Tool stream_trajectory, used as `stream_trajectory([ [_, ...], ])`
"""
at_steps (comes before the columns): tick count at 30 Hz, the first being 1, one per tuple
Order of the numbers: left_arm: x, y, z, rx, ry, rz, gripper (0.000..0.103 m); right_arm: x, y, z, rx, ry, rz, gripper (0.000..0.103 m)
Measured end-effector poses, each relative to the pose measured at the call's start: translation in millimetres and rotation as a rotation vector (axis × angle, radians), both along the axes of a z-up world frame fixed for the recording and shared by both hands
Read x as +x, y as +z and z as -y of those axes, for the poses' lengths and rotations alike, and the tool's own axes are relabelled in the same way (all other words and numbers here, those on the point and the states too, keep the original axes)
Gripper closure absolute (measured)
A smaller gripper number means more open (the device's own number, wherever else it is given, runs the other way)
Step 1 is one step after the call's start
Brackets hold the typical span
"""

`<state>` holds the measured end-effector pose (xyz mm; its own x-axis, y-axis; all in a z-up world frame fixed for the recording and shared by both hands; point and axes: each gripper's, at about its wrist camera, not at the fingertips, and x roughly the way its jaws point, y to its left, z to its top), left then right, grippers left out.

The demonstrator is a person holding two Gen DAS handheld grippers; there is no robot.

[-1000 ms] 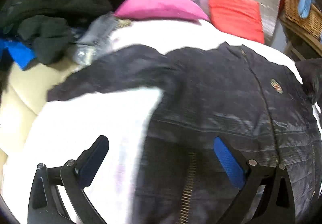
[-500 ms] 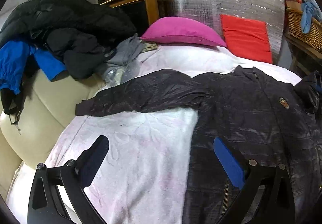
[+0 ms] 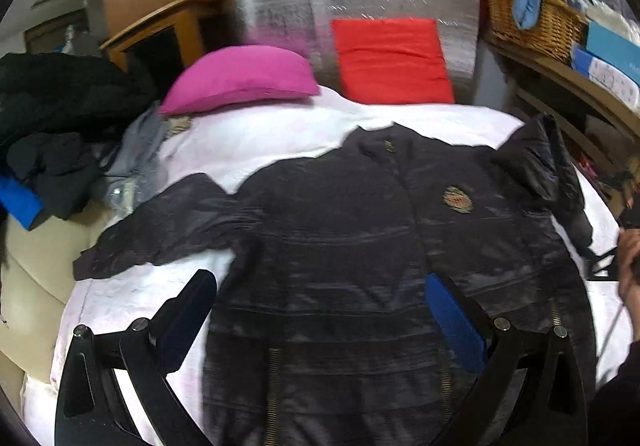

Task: Fold large clothes
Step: 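Fold the held sleeve across the jacket body with the right tool, release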

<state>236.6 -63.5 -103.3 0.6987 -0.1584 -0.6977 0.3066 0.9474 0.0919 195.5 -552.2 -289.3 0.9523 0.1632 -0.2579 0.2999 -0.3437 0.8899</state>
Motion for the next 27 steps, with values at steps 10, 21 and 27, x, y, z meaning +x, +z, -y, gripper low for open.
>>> stream_trajectory([
  [10,-25.8,20.5,106.4,0.097,-0.119,0.076,0.0,45.7,-6.2,19.3,-0.23,0.099,-0.111,0.044],
  [21,-41.5,33.4,117.7,-0.005,-0.171,0.095,0.0,-3.2,91.9,27.8,-0.704,0.08,-0.14,0.064],
  [27,-45.9,35.4,74.9,-0.052,-0.141,0.101,0.0,-6.3,166.0,-4.5,-0.949,0.092,-0.116,0.064],
])
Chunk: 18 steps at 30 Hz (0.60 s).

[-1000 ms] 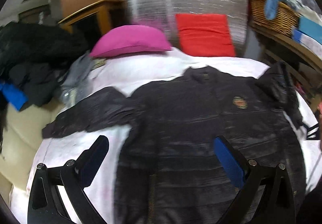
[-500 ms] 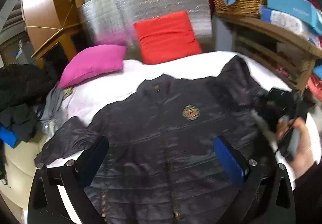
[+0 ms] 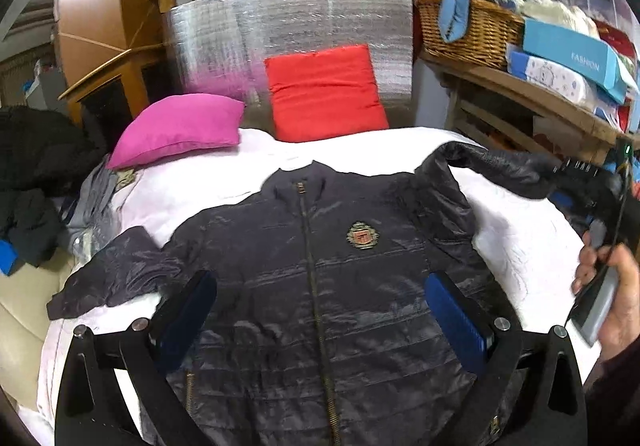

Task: Fold large clothes
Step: 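Fold the held sleeve across the jacket body with the right tool, release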

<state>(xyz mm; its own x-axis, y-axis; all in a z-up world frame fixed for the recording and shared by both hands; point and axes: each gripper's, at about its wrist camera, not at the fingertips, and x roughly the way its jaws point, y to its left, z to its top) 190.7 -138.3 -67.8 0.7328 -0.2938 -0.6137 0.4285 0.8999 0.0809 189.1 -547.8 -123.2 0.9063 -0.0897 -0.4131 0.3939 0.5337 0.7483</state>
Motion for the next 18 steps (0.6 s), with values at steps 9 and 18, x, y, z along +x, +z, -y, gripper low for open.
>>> stream_trajectory([
  [9,1.8,-1.4,-103.6,-0.03,0.123,-0.021,0.0,37.4,85.7,-111.9,-0.23,0.193,0.045,0.064],
  [18,3.6,-27.1,-219.6,-0.046,0.329,-0.047,0.0,139.3,39.5,-280.7,-0.129,0.66,-0.098,0.018],
])
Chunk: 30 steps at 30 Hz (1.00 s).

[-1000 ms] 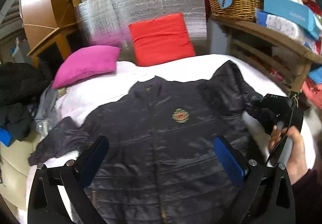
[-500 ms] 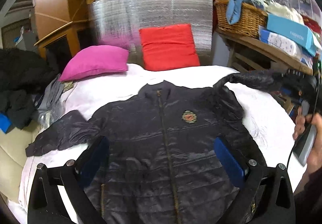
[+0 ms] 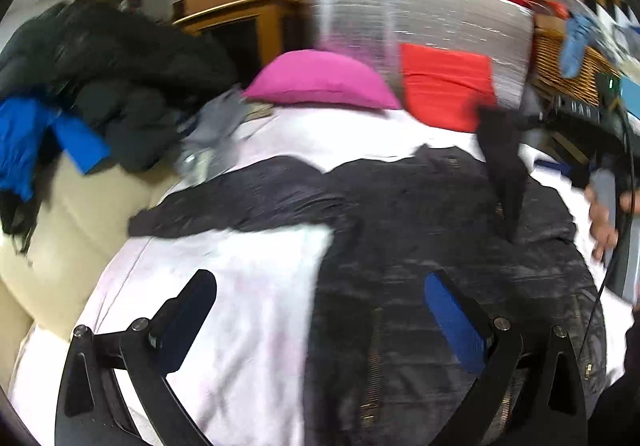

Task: Fold large clothes
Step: 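Fold the held sleeve across the jacket body with the right tool, release, then grasp the cuff of the other sleeve with the left tool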

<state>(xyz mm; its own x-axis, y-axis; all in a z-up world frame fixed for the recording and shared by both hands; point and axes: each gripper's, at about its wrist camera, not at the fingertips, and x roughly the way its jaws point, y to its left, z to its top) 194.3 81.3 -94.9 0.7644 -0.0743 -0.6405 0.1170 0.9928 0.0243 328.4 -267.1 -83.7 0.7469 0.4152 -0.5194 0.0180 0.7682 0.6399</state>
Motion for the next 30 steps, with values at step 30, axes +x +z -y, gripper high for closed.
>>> stream_trajectory([
  [30,227.6,-144.8,134.9,0.003,0.092,-0.431,0.0,-12.0,-132.7,188.1,0.18,-0.232,-0.284,0.028],
])
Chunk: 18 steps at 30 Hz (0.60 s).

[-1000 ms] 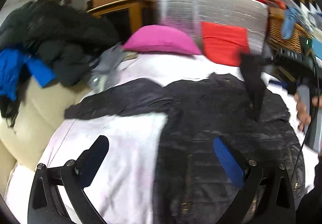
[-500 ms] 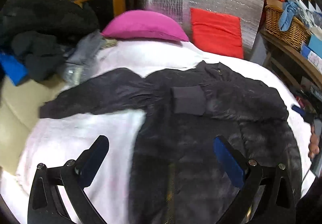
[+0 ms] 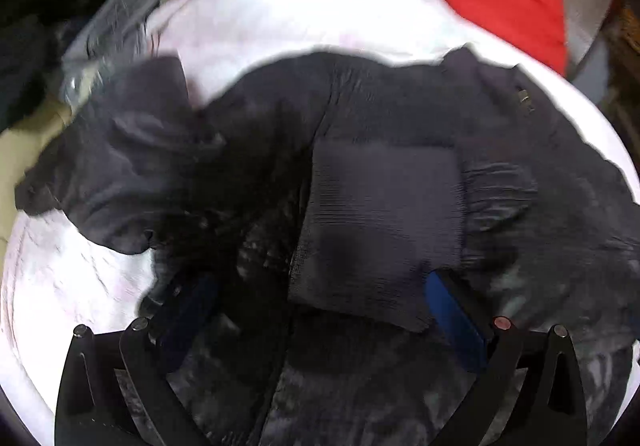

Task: Fold large clothes
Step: 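Grasp the cuff of the other sleeve with the left tool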

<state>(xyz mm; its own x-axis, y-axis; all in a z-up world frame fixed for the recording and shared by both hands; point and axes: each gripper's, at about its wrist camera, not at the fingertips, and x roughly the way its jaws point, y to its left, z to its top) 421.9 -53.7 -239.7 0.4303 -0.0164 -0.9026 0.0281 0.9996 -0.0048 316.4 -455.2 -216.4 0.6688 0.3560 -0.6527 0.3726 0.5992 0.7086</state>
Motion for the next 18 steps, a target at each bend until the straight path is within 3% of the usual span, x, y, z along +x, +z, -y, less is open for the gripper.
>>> stream_trajectory([
  [4,-19.1,32.5,-20.0,-0.049,-0.046,0.067,0.0,-10.1,21.6,3.5,-0.011,-0.009,0.09,0.025],
  [8,-50.3,89.9,-100.3,-0.084,0.003,0.213,0.0,-16.9,43.1,-9.4,-0.017,0.008,0.202,0.022],
  [12,-57.2,103.6,-205.8,-0.09,0.188,0.237,0.0,-17.1,50.2,-40.5,-0.033,0.089,0.225,0.022],
  [16,-50.4,78.0,-319.6,-0.111,0.462,0.178,0.0,-20.5,53.7,-66.3,-0.075,0.161,0.23,0.022],
  [18,-45.7,57.2,-367.6,-0.169,0.582,0.146,0.0,-20.5,55.0,-73.5,-0.086,0.183,0.24,0.022],
])
